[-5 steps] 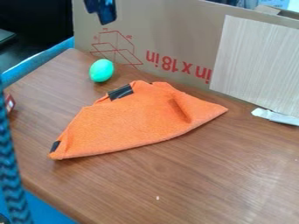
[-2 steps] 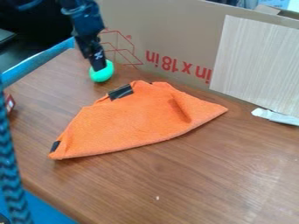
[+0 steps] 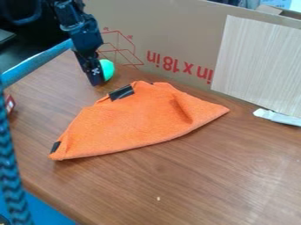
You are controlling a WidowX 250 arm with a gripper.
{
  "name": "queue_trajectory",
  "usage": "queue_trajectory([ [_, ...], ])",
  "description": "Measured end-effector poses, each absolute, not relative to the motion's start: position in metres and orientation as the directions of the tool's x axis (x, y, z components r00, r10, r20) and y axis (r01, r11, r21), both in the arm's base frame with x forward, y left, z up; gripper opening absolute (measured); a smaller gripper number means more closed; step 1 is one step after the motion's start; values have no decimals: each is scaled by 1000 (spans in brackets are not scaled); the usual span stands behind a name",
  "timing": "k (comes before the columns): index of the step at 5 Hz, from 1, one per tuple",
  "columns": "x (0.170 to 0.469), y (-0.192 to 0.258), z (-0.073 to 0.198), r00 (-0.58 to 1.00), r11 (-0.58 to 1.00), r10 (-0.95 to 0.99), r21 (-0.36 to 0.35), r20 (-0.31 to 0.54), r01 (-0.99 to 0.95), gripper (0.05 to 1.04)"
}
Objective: Unfold the cloth from left to right
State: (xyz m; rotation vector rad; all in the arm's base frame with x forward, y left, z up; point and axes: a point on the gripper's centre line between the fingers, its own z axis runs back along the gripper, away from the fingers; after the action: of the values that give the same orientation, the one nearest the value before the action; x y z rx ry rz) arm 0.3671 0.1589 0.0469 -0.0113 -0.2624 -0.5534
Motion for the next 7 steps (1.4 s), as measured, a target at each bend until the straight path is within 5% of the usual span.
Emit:
queue_trajectory([
  [3, 389, 121, 33, 833, 868, -497, 164, 245, 469, 1001],
  [7, 399, 123, 7, 863, 879, -470, 184, 185, 439, 1001],
])
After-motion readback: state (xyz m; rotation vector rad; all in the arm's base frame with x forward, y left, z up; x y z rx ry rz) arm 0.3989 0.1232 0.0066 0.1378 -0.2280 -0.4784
